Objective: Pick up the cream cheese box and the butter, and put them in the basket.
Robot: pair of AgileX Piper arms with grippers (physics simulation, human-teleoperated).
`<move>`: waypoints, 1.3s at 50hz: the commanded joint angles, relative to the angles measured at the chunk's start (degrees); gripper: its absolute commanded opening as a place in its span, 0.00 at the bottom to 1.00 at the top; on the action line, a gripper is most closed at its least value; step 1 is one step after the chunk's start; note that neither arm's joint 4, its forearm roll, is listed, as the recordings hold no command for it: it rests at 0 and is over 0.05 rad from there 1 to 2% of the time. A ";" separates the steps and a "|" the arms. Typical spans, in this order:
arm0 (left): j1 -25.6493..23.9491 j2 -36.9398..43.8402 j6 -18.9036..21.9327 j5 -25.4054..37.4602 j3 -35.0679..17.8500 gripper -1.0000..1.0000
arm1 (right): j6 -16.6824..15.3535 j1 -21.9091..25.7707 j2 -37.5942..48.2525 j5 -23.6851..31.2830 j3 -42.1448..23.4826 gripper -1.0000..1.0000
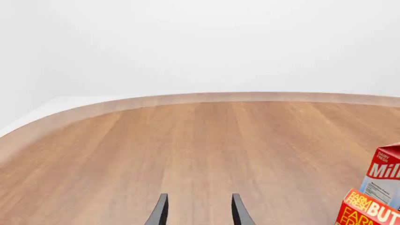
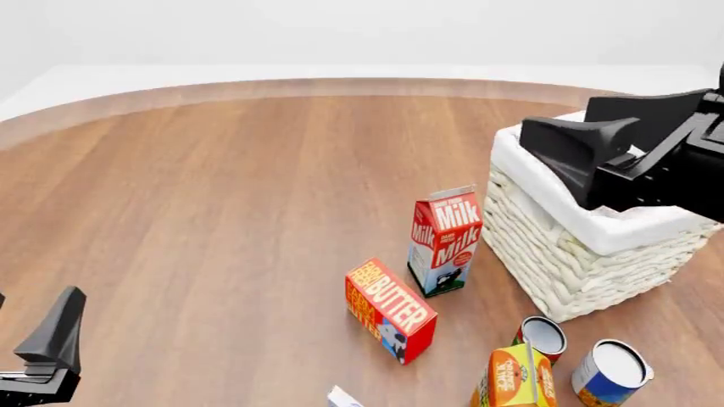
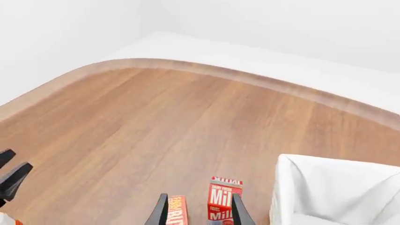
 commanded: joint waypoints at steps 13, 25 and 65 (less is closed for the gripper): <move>0.00 0.00 0.00 0.00 0.00 1.00 | 5.73 1.52 6.61 3.23 -1.55 1.00; 0.00 0.00 0.00 0.00 0.00 1.00 | 5.34 1.46 12.97 6.09 -4.88 1.00; 0.00 0.00 0.00 0.00 0.00 1.00 | 6.50 4.37 19.78 4.88 -1.77 1.00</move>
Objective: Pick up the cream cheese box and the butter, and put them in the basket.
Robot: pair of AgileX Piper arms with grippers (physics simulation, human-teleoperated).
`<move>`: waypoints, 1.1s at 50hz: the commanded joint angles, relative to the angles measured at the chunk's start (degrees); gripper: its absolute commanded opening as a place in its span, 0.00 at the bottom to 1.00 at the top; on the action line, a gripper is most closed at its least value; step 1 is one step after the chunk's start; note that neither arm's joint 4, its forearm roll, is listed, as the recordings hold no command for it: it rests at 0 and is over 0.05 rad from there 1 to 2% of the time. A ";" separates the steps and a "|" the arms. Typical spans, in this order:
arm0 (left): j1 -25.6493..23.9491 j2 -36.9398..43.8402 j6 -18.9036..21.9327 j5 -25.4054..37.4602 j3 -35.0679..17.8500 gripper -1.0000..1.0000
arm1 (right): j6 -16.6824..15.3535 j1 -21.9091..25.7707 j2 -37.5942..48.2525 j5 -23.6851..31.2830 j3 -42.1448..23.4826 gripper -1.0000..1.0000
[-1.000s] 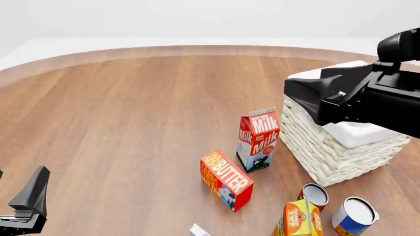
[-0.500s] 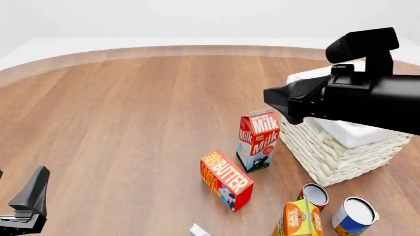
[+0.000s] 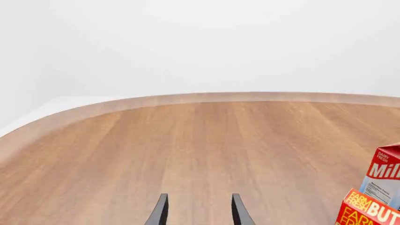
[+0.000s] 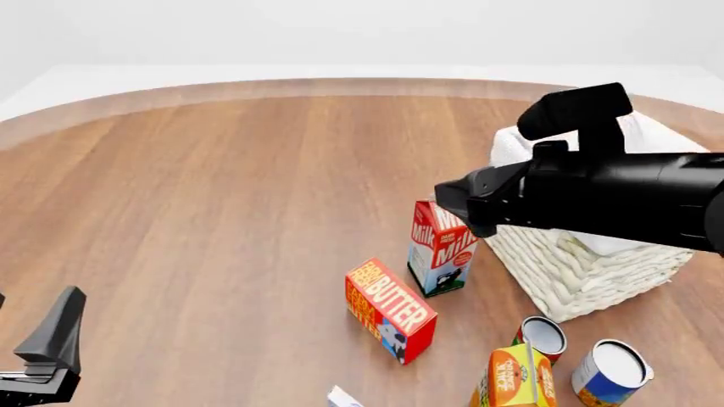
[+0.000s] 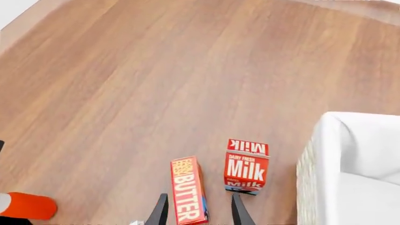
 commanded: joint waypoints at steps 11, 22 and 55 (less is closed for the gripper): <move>0.00 0.00 0.00 0.00 0.00 1.00 | 1.29 3.08 6.34 -1.60 0.00 1.00; 0.00 0.00 0.00 0.00 0.00 1.00 | 2.12 4.44 8.48 -2.59 0.32 1.00; 0.00 0.00 0.00 0.00 0.00 1.00 | 1.53 4.63 11.03 -8.62 5.28 1.00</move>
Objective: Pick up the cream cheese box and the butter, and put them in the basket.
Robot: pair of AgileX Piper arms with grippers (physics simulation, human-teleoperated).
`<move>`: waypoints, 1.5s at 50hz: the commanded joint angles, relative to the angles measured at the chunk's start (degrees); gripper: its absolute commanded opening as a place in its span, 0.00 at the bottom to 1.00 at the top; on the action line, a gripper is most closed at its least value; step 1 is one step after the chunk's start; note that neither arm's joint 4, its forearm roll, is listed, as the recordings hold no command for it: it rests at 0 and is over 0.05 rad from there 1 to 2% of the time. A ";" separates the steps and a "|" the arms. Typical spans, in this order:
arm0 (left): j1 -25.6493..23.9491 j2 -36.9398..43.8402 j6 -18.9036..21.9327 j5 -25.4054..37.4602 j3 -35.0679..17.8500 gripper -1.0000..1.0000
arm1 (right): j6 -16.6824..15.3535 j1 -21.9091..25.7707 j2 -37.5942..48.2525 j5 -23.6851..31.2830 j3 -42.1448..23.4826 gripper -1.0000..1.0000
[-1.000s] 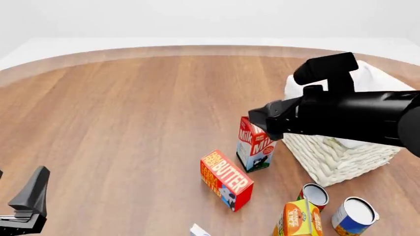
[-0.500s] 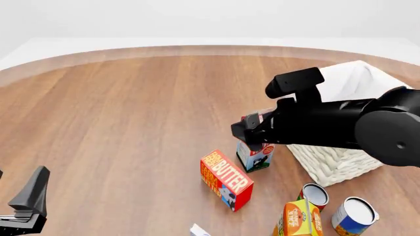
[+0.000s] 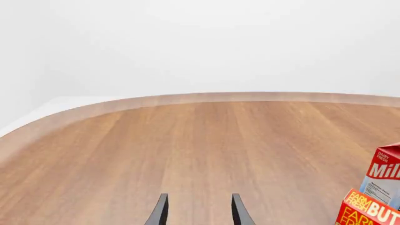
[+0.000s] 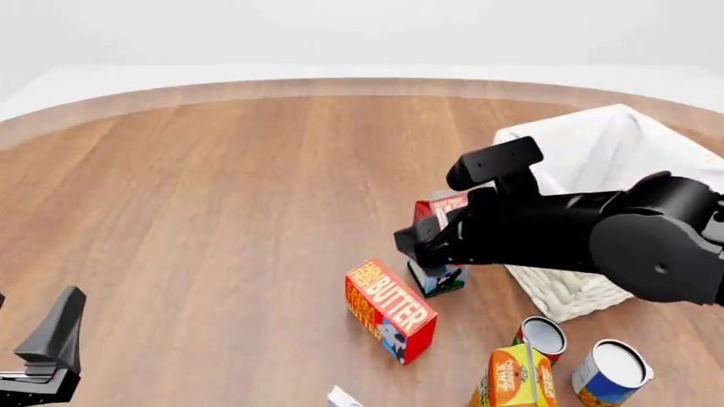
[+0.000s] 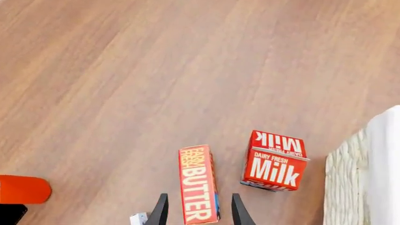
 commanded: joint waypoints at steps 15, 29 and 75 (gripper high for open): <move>0.00 0.00 0.00 0.00 0.00 1.00 | 1.18 0.16 2.87 -4.17 3.07 1.00; 0.00 0.00 0.00 0.00 0.00 1.00 | 1.77 0.09 4.07 -6.07 4.89 1.00; 0.00 0.00 0.00 0.00 0.00 1.00 | 3.53 -0.35 9.40 -12.54 9.03 1.00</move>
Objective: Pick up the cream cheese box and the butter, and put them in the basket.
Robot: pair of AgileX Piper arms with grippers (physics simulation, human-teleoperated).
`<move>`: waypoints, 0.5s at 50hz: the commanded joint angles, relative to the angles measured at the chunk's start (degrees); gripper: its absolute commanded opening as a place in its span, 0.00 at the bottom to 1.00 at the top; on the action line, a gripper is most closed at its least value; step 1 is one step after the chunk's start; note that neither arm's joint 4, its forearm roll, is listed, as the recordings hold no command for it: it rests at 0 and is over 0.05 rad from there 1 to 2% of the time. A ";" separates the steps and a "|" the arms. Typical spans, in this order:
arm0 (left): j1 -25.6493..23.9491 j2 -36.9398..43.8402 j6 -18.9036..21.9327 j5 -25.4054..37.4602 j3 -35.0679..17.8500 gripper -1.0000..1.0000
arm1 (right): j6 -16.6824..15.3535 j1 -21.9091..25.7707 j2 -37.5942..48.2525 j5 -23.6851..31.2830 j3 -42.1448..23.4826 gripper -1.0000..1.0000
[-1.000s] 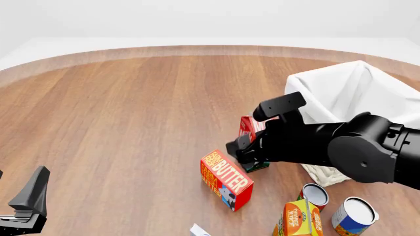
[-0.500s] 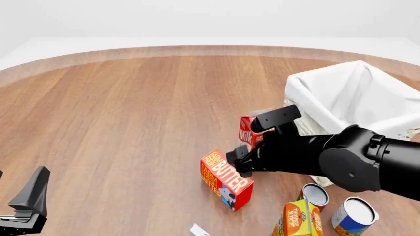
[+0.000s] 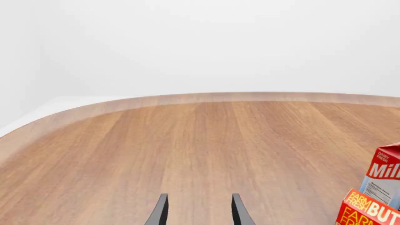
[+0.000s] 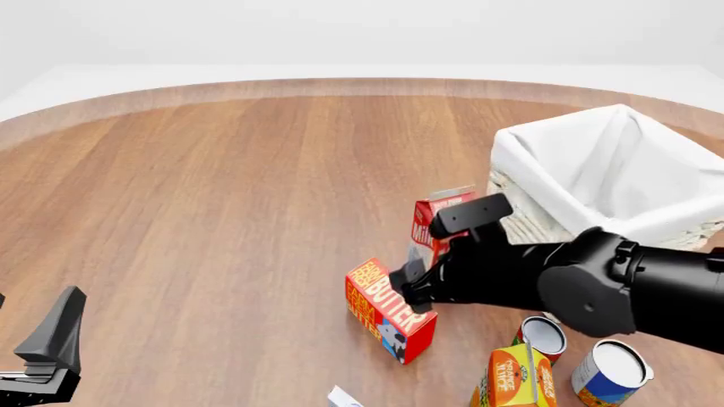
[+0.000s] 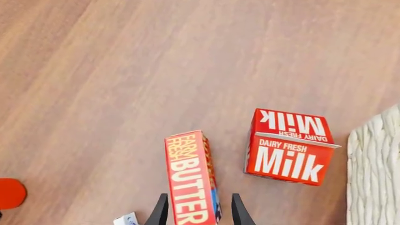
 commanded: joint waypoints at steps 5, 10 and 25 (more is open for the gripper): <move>0.00 0.00 0.00 0.00 0.00 1.00 | 0.72 0.56 1.93 -2.07 1.25 1.00; 0.00 0.00 0.00 0.00 0.00 1.00 | 0.94 0.93 1.99 -2.17 1.36 1.00; 0.00 0.00 0.00 0.00 0.00 1.00 | 1.24 1.60 2.58 -2.80 1.97 1.00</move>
